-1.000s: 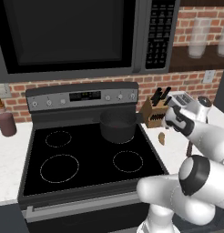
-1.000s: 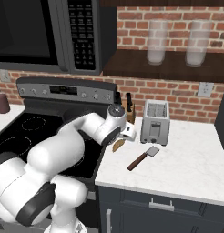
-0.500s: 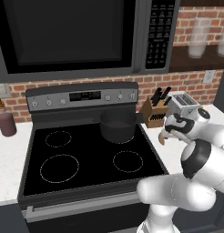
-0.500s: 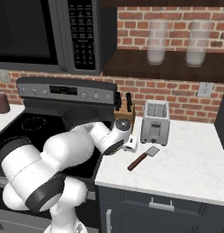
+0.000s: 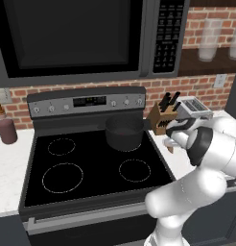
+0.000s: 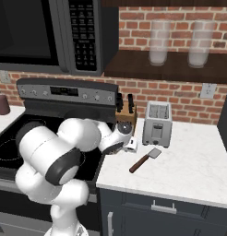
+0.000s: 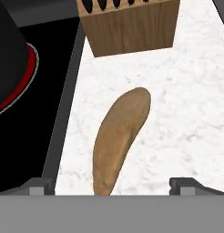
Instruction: Put the bell pepper and sweet potato in the pot. Retrieve the spatula and lightly stir the vegetables in the pot.
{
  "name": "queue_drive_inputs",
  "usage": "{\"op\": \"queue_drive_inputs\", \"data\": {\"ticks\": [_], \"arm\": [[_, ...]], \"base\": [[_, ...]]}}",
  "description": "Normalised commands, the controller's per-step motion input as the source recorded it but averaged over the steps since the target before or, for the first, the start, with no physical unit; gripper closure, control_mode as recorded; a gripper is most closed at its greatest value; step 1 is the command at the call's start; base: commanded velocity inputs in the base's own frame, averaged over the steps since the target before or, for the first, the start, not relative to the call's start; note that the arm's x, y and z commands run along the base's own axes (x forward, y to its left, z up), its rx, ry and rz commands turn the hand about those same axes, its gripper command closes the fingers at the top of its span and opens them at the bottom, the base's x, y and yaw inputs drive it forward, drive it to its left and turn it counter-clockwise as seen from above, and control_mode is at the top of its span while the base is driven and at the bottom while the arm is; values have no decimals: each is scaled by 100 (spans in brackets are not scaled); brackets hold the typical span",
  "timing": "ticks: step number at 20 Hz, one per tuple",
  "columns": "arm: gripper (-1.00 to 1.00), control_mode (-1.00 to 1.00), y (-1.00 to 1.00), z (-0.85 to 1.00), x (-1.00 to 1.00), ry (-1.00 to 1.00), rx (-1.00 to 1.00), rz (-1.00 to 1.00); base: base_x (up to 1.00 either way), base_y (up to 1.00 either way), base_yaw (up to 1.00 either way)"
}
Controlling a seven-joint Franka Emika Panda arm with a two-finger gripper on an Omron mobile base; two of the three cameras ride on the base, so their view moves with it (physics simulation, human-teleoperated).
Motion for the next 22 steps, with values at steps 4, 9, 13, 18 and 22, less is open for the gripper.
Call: {"op": "queue_drive_inputs", "data": {"ticks": [4, 9, 13, 18, 22], "arm": [[-100, -100, 6, -13, 42, 0, 0, 6], [-100, -100, 0, -26, 15, 2, 0, 1], [-100, -100, 0, -35, 0, 1, 0, 0], [-100, -100, 1, -36, 0, 0, 0, 0], [100, -100, 12, -22, 0, 0, -1, 0]], "base": [[0, 0, 0], [0, 0, 0], [0, 0, 0], [0, 0, 0], [0, 0, 0]]}}
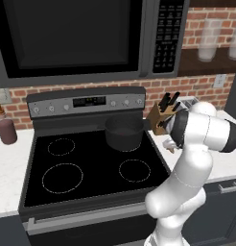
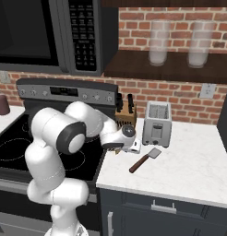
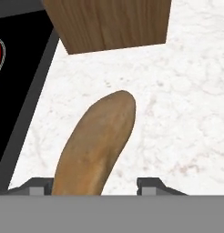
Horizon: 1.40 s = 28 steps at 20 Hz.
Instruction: Put the bell pepper and sweet potato in the pot. Retrieve the spatula and lightly stir the vegetables in the pot.
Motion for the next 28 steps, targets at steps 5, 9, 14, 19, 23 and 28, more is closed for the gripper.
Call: {"op": "queue_drive_inputs", "data": {"ticks": [5, 9, 14, 19, 23, 28], "arm": [[100, -100, 4, -2, -19, -4, -2, 0], [100, -100, 0, 35, -47, -10, 0, 0], [100, -100, 0, 95, -63, -4, 2, 0], [100, -100, 0, 100, -50, 0, 9, 0], [100, -100, 0, 100, -32, 0, 7, 0], [100, -100, 1, 100, -43, 7, 10, 0]], "base": [[0, 0, 0], [0, 0, 0], [0, 0, 0], [0, 0, 0], [0, 0, 0], [0, 0, 0]]}}
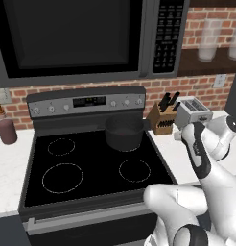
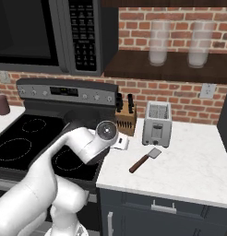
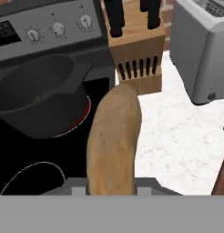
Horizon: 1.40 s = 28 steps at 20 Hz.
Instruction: Put the bell pepper and sweet potato in the pot. Retrieve the spatula and lightly stir the vegetables in the pot.
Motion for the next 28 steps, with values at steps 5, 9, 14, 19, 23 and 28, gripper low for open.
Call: {"op": "queue_drive_inputs", "data": {"ticks": [5, 9, 14, 19, 23, 28], "arm": [[100, -100, 30, 100, -49, 6, 7, 0], [100, -100, 86, 79, -23, 1, 1, 1], [100, -100, 100, 14, 12, 0, 0, 7], [100, -100, 90, -13, 65, 0, 0, 5], [100, -100, 69, -22, 86, 0, 0, 1], [100, -100, 31, -10, 93, 3, 0, 0]], "base": [[0, 0, 0], [0, 0, 0], [0, 0, 0], [0, 0, 0], [0, 0, 0], [0, 0, 0]]}}
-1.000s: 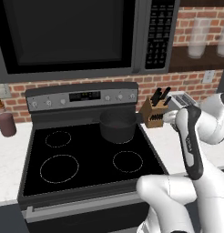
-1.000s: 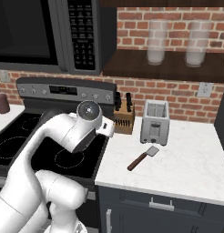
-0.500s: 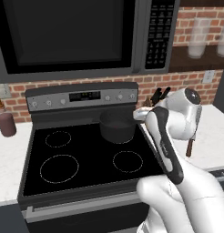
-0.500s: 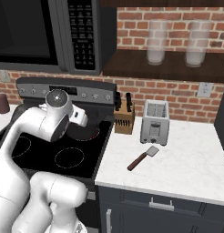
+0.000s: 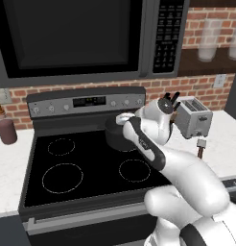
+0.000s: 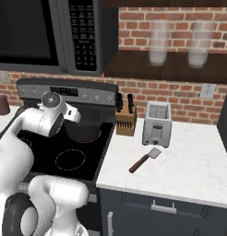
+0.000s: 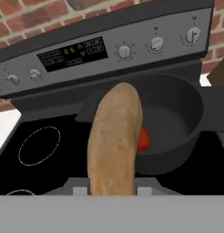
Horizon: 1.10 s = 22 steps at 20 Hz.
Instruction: Put the bell pepper and sweet potato in the pot. Retrieve the spatula and lightly stir the vegetables in the pot.
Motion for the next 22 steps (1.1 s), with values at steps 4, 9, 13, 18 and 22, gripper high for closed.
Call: {"op": "queue_drive_inputs", "data": {"ticks": [4, 9, 13, 18, 22], "arm": [[100, -100, 1, -18, 89, 7, -1, 0], [100, -100, 0, -27, 52, 6, -5, -3], [100, -100, 0, -37, 24, 0, -10, -4], [100, -100, -9, -32, 29, 0, -10, -5], [100, -100, -20, -22, 43, 0, -7, -5]], "base": [[0, 0, 0], [0, 0, 0], [0, 0, 0], [0, 0, 0], [0, 0, 0]]}}
